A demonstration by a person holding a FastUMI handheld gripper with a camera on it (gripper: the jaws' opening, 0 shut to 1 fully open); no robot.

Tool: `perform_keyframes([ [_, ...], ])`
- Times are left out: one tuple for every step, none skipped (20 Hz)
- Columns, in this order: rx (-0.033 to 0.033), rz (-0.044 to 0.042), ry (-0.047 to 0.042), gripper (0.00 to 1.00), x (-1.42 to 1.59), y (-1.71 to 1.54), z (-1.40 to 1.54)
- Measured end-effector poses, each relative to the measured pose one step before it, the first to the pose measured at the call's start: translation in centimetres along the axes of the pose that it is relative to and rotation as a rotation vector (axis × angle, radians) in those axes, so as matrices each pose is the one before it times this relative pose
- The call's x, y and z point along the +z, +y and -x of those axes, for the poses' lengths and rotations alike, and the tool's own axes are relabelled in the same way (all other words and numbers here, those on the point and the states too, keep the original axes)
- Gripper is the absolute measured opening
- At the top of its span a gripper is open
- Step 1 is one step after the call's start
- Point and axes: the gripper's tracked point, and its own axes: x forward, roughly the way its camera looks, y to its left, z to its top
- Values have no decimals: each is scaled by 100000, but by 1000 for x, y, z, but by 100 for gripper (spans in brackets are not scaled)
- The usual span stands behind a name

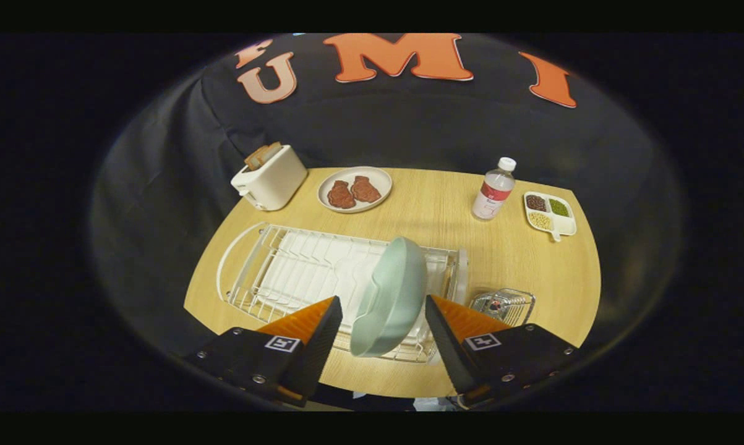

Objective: Take the plate from the dish rack, then take the spoon from the basket and place it into the plate.

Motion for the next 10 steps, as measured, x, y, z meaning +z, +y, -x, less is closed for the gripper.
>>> perform_keyframes([
  [-1771, 177, 1741, 80, -166, 25, -638],
  [-1555, -483, 2208, 76, -230, 187, -497],
  [-541, -762, 1964, 74, -80, 397, -454],
  [-55, -389, 1969, 72, -177, 533, -417],
  [-579, 380, 1664, 70, -108, 395, -299],
  [-1490, 1106, 563, 69, -86, 164, -404],
  [-753, 614, 1202, 68, -6, 455, -364],
  [-573, -426, 1875, 64, -178, 530, -89],
  [-482, -1065, 1801, 62, -103, 437, -236],
  [-2310, -350, 1250, 55, -84, -58, -146],
])
